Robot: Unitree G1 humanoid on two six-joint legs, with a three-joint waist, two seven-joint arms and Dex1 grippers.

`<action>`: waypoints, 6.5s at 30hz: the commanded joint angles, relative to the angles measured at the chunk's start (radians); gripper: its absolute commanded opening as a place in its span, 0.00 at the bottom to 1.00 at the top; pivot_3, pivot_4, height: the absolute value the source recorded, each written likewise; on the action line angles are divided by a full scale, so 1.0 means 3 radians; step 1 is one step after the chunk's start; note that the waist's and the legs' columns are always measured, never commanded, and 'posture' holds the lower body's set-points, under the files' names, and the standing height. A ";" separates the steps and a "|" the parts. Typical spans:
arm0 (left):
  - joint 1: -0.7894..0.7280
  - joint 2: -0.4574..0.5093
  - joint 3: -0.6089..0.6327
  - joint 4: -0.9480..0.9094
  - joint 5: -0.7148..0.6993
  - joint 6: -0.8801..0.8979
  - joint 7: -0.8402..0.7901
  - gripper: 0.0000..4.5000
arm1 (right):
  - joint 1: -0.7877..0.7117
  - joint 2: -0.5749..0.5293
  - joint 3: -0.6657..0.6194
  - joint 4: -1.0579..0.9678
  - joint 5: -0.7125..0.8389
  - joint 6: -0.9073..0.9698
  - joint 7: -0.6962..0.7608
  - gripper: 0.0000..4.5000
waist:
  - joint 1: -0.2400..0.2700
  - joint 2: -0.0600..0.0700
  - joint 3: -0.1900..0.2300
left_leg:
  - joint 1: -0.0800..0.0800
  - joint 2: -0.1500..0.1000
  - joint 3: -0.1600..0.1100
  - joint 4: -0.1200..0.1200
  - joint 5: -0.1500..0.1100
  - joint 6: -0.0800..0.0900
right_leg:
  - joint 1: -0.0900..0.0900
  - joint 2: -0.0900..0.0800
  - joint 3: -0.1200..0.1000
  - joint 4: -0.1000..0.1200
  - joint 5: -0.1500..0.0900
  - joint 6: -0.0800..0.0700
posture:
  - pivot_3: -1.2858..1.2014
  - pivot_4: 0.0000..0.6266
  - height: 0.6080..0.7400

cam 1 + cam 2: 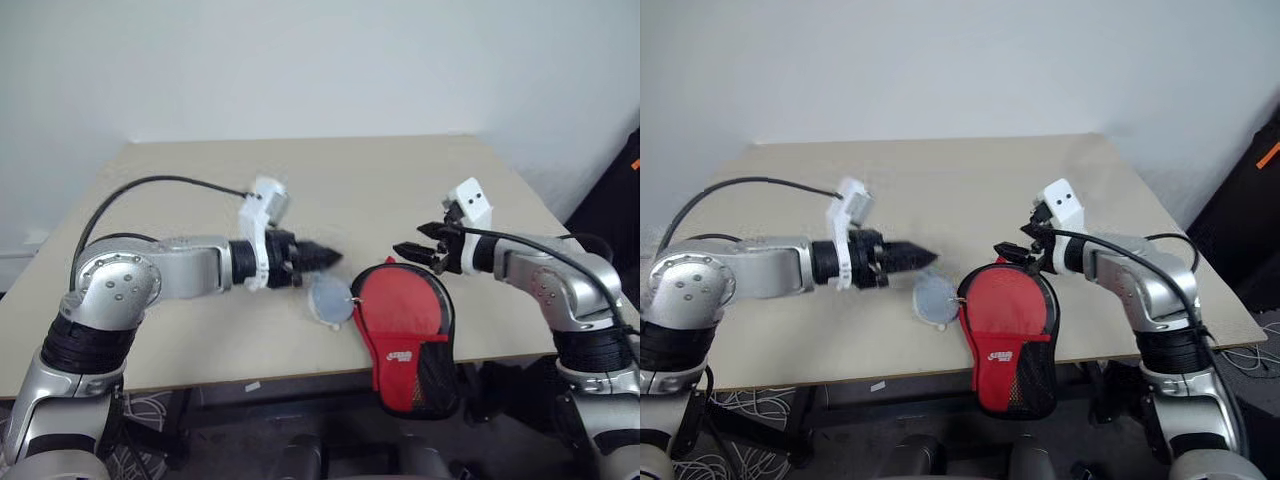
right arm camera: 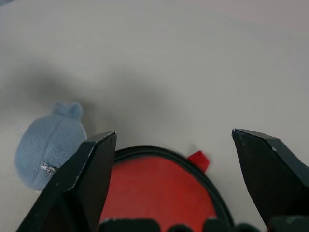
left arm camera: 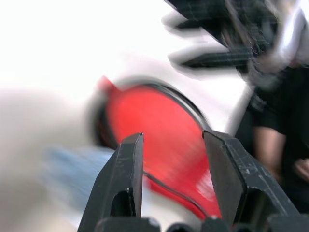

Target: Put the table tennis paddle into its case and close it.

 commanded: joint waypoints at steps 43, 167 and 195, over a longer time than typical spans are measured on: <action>0.0890 -0.1331 0.0015 0.0847 0.2260 -0.0501 -0.2215 0.46 | 0.0627 0.0731 0.0297 0.0355 -0.0506 -0.0456 -0.0437 0.01 | 0.0002 0.0001 0.0003 | 0.0001 0.0002 -0.0005 0.0000 0.0001 0.0003 | 0.0002 0.0000 -0.0004 0.0002 0.0006 0.0011 | 0.52 0.00 0.68; -0.2001 -0.2400 -0.0155 0.4650 0.5018 -0.3798 -0.2284 0.65 | 0.0760 0.0800 0.0591 0.0068 -0.0628 -0.0387 -0.0324 0.00 | -0.0061 -0.0005 0.0001 | -0.0002 -0.0002 -0.0013 0.0008 0.0003 0.0007 | 0.0004 0.0000 -0.0006 0.0011 0.0007 0.0016 | 0.52 0.00 0.68; -0.0197 -0.2387 -0.0124 0.1838 0.4289 -0.2322 -0.2234 0.00 | -0.1597 0.0391 0.0097 0.3201 -0.1086 -0.1950 0.0005 0.99 | -0.0100 0.0003 -0.0002 | 0.0001 -0.0003 -0.0010 0.0006 0.0004 0.0007 | 0.0002 -0.0001 -0.0003 0.0013 0.0019 -0.0004 | 0.52 0.00 0.68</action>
